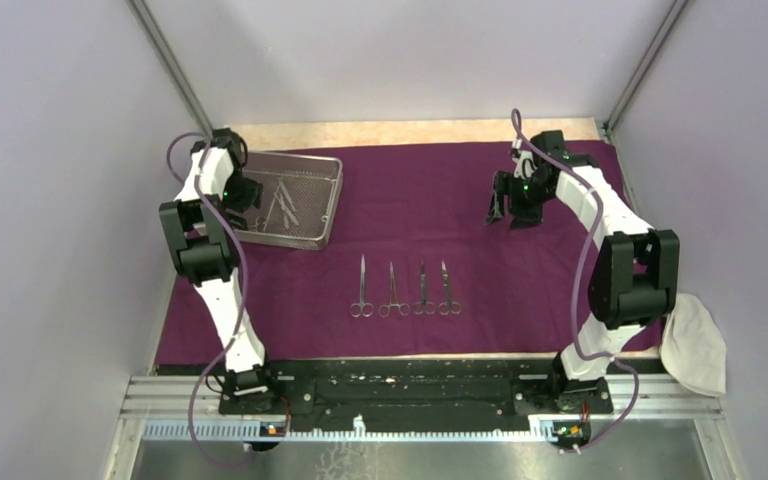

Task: Open and lay out the surgical kit
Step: Adjust the medical item in the container.

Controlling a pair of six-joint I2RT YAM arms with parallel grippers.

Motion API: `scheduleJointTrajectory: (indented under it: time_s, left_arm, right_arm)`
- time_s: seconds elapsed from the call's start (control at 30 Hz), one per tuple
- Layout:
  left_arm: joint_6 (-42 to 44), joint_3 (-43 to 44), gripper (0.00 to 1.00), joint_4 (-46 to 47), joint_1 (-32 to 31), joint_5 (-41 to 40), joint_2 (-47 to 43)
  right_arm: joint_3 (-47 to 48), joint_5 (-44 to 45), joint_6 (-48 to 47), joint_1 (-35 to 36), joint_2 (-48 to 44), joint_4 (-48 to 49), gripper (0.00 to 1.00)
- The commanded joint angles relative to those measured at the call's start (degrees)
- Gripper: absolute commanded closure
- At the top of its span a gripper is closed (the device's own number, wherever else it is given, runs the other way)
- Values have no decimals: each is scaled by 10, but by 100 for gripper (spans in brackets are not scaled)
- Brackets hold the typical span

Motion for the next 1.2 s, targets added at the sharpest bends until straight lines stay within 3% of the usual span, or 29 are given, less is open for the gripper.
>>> scheduleJointTrajectory:
  time_s: [0.0, 0.17, 0.37, 0.5, 0.67, 0.93, 1.17]
  left_arm:
    - [-125, -2, 20, -55, 19, 8, 0]
    - [-128, -54, 28, 12, 51, 3, -8]
    - [-147, -26, 35, -29, 56, 9, 25]
    - [-153, -41, 39, 31, 55, 14, 38]
    - [-169, -58, 64, 81, 51, 19, 42]
    - [-172, -62, 98, 73, 45, -10, 9]
    - [-166, -44, 100, 61, 44, 17, -9]
  right_arm:
    - [26, -16, -7, -3, -6, 7, 34]
    - [24, -20, -9, -3, -11, 9, 34]
    - [23, -16, -10, -3, -16, 8, 35]
    - [23, -21, -10, -3, -17, 9, 35]
    - [34, -16, -12, -3, -19, 1, 35]
    - [31, -22, -11, -2, -27, 4, 36]
    - [21, -31, -9, -2, -36, 8, 37]
